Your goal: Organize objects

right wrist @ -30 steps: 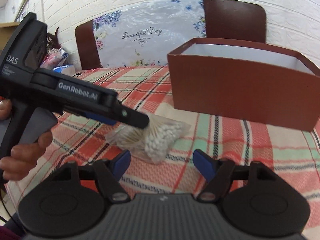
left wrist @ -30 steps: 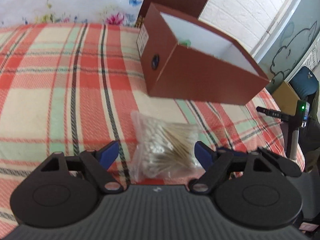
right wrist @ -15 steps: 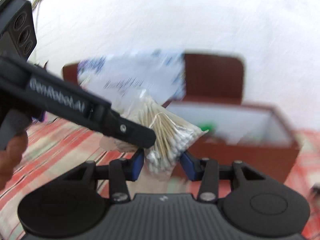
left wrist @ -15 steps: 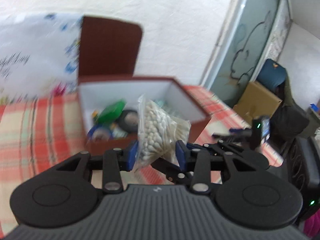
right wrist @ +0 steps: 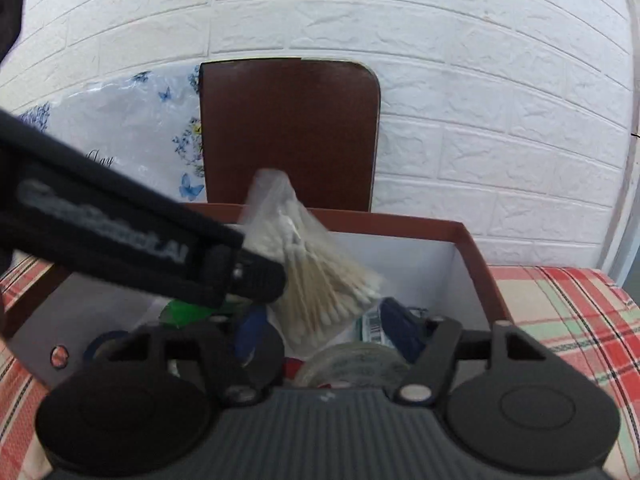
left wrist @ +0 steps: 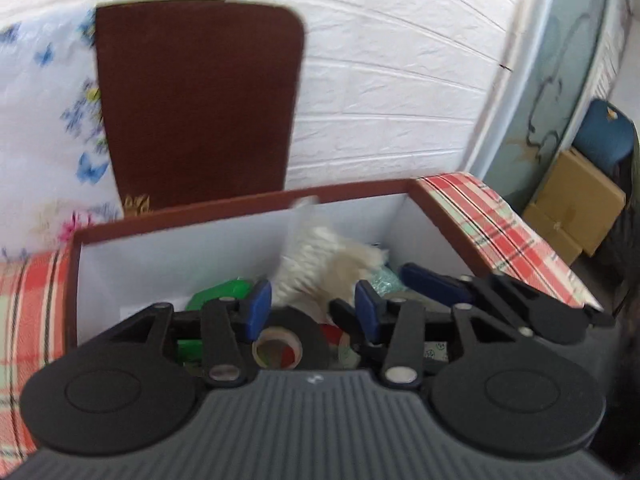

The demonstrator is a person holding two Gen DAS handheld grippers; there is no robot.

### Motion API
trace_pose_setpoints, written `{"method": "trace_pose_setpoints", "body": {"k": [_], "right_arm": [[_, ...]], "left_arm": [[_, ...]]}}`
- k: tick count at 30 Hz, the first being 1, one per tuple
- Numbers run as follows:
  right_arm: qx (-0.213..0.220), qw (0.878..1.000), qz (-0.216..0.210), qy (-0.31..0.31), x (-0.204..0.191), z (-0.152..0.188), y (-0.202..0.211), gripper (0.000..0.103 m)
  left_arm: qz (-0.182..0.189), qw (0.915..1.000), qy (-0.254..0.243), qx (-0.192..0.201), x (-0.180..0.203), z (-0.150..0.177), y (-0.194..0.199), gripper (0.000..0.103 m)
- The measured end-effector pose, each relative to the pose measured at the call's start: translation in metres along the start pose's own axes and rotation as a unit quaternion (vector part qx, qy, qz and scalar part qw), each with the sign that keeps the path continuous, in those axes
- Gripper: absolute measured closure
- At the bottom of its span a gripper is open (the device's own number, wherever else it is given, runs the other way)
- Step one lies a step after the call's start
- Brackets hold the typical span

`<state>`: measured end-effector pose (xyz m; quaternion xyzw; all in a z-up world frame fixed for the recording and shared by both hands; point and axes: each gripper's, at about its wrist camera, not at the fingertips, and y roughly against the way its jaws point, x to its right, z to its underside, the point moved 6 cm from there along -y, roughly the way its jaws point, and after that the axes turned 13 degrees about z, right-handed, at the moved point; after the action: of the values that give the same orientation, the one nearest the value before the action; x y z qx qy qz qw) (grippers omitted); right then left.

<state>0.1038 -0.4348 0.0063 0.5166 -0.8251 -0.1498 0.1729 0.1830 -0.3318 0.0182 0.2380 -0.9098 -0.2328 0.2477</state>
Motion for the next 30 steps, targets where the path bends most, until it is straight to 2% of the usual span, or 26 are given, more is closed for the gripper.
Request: {"method": "trace_pose_setpoints", "body": {"k": [1, 3, 11, 15, 20, 26, 28, 30], "right_arm": [[0.005, 1.0, -0.005, -0.011, 0.002, 0.002, 0.007, 0.041], [0.02, 0.999, -0.008, -0.03, 0.006, 0.006, 0.022, 0.039], [0.051, 0.992, 0.001, -0.118, 0.018, 0.016, 0.081, 0.035], [0.047, 0.989, -0.004, -0.138, 0.011, 0.03, 0.113, 0.035], [0.007, 0.987, -0.012, -0.162, 0.002, 0.054, 0.142, 0.035], [-0.002, 0.987, -0.013, -0.162, -0.007, 0.052, 0.167, 0.033], [0.002, 0.987, -0.013, -0.162, -0.01, 0.048, 0.178, 0.029], [0.006, 0.986, -0.015, -0.164, -0.014, 0.043, 0.188, 0.027]], "left_arm": [[0.011, 0.9998, 0.012, 0.01, -0.003, 0.002, 0.007, 0.053], [0.006, 0.9997, 0.014, 0.021, -0.005, 0.004, 0.016, 0.054], [0.005, 0.9992, 0.031, 0.026, 0.0, 0.027, 0.054, 0.053], [-0.019, 0.9993, 0.026, 0.022, 0.005, 0.047, 0.076, 0.052], [-0.057, 0.998, 0.022, 0.015, 0.006, 0.071, 0.1, 0.052], [-0.096, 0.9951, 0.021, 0.011, 0.006, 0.091, 0.122, 0.051], [-0.113, 0.9934, 0.015, 0.013, 0.006, 0.095, 0.13, 0.048], [-0.128, 0.9915, 0.011, 0.02, 0.006, 0.097, 0.138, 0.038]]}}
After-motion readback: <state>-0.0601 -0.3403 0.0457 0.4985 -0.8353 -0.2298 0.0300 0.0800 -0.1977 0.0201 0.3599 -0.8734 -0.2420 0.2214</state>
